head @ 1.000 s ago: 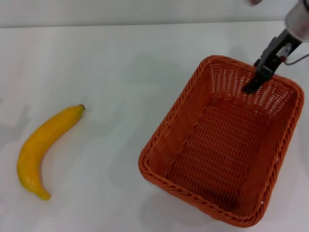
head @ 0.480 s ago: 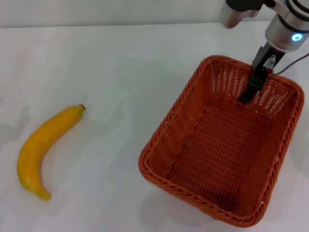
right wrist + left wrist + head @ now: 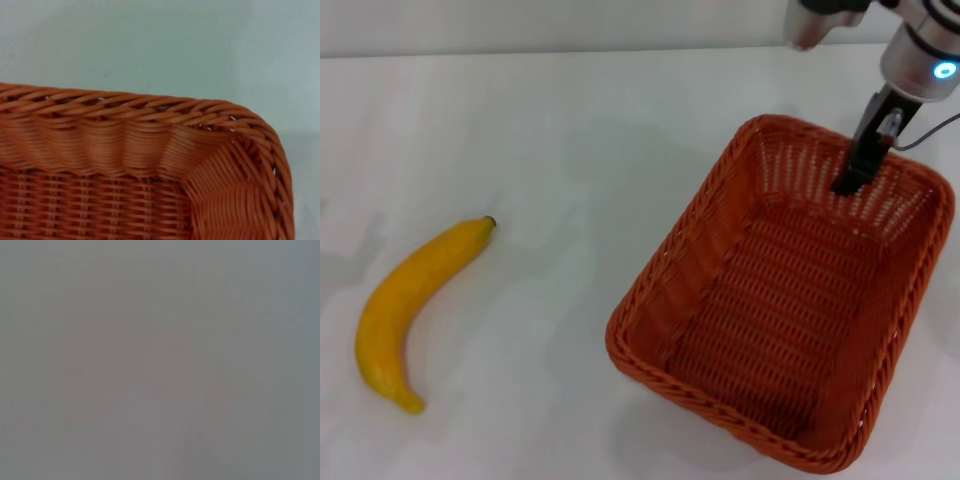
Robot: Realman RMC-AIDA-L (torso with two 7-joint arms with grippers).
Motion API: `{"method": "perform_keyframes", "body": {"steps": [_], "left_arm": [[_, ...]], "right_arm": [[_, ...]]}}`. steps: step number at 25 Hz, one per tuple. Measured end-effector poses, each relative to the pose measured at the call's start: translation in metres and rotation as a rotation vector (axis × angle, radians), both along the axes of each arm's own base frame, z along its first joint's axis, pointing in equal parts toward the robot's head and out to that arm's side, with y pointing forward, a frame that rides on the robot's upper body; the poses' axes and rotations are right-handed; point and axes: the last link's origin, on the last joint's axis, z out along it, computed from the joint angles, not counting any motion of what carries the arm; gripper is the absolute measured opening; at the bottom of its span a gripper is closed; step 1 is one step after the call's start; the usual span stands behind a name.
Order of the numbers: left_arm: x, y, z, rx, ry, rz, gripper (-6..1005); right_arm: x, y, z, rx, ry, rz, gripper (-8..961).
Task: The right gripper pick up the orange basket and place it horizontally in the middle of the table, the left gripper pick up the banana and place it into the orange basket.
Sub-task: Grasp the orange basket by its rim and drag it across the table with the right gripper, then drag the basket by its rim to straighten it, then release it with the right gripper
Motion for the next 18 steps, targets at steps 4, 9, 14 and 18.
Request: {"method": "perform_keyframes", "body": {"steps": [4,9,14,18], "left_arm": [[0.002,0.003,0.000,0.000,0.001,-0.006,829],[0.003,0.009,0.000,-0.002,0.003,-0.005,825],[0.005,0.011,0.001,0.000,0.008,-0.012,821],[0.003,0.010,0.005,0.005,0.012,-0.008,818]], "right_arm": [[0.003,0.000,0.010,0.032,0.008,-0.065,386],[0.012,0.001,0.028,0.093,0.036,-0.176,250],[0.036,0.004,0.064,0.240,0.153,-0.366,200],[0.062,-0.006,0.085,0.318,0.208,-0.499,173]]}}
